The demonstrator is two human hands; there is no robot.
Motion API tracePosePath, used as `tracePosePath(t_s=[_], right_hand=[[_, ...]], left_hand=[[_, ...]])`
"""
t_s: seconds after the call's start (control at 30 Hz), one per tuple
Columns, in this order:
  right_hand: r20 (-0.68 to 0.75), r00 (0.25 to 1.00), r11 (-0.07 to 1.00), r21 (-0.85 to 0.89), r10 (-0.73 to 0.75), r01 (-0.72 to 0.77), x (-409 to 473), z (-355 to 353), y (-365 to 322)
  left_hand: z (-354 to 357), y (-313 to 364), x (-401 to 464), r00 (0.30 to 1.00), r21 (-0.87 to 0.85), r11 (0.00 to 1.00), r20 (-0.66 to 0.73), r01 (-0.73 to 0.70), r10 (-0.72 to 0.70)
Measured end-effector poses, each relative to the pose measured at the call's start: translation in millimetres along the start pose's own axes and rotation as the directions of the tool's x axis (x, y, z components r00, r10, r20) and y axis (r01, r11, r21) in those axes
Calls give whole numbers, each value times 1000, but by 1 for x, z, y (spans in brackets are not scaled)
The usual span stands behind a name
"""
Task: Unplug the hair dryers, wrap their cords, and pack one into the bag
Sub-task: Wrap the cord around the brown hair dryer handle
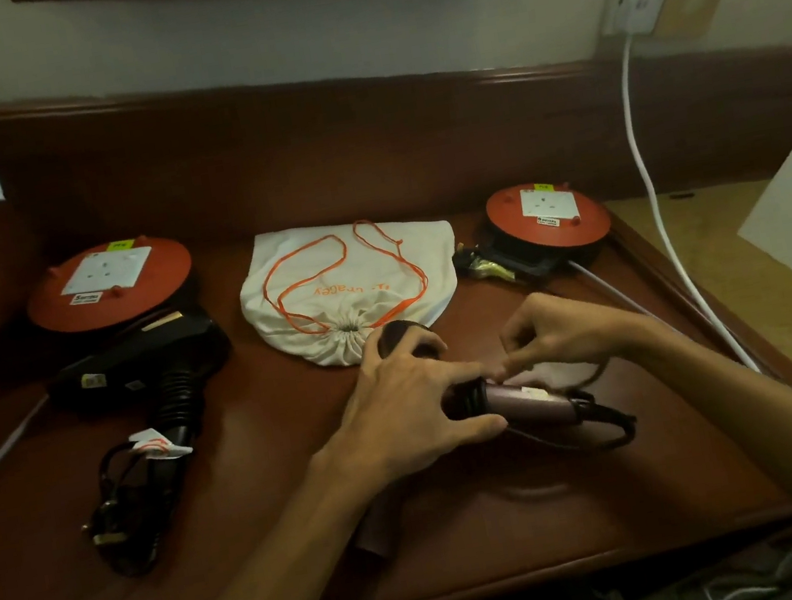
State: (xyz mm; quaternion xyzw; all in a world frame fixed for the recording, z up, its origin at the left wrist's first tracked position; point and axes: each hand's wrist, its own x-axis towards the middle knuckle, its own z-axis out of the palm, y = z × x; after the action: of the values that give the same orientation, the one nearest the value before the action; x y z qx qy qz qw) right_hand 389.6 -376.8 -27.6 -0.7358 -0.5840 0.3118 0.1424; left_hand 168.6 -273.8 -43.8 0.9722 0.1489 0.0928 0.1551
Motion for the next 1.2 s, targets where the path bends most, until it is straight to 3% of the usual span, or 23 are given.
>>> tracePosePath(t_s=[0.1,0.2,0.33,0.47,0.57,0.63,0.73,0.83,0.87,0.97,1.07,1.1,1.2], right_hand=[[58,998,999,-32,-2,3,-5,-17,-23],[139,990,999,47,4,-11,-20,-26,-46],[193,981,987,-150,-22,52,-36,-12,-68],[60,998,993,-112,-17,24,-63,0,-78],[-140,989,986,-163,-46,23,-79,12,-73],[-231,972,998,-56,-50,38,-85,29,-64],[-264,963,992,93,-56,83,-85,62,-50],[-296,954,990,116,-44,82,-74,91,-30],[-336,940,993,70,-68,96,-71,98,-24],[-474,840,946,-299,-262,126,-61,110,-8],[-484,805,889,-446,-341,109,-54,108,5],[-473,812,894,-430,-342,127,-51,106,7],[-351,922,971,-221,-166,91,-41,92,10]], left_hand=[[0,8,3,998,83,996,55,24,-29],[3,12,6,995,190,982,98,16,-35],[8,9,7,998,173,985,63,5,-16],[4,-3,3,996,-14,997,-47,76,-77],[4,-10,3,991,-92,992,-92,90,-99],[2,-16,3,987,-147,985,-111,95,-112],[1,-24,2,989,-187,980,-118,68,-92],[1,-25,2,990,-195,979,-119,55,-79],[2,-24,3,988,-205,977,-127,56,-84],[3,-23,1,984,-223,973,-154,56,-91],[4,-24,1,982,-233,971,-165,55,-95],[4,-25,1,982,-235,971,-164,51,-91],[3,-29,0,988,-237,971,-140,27,-62]])
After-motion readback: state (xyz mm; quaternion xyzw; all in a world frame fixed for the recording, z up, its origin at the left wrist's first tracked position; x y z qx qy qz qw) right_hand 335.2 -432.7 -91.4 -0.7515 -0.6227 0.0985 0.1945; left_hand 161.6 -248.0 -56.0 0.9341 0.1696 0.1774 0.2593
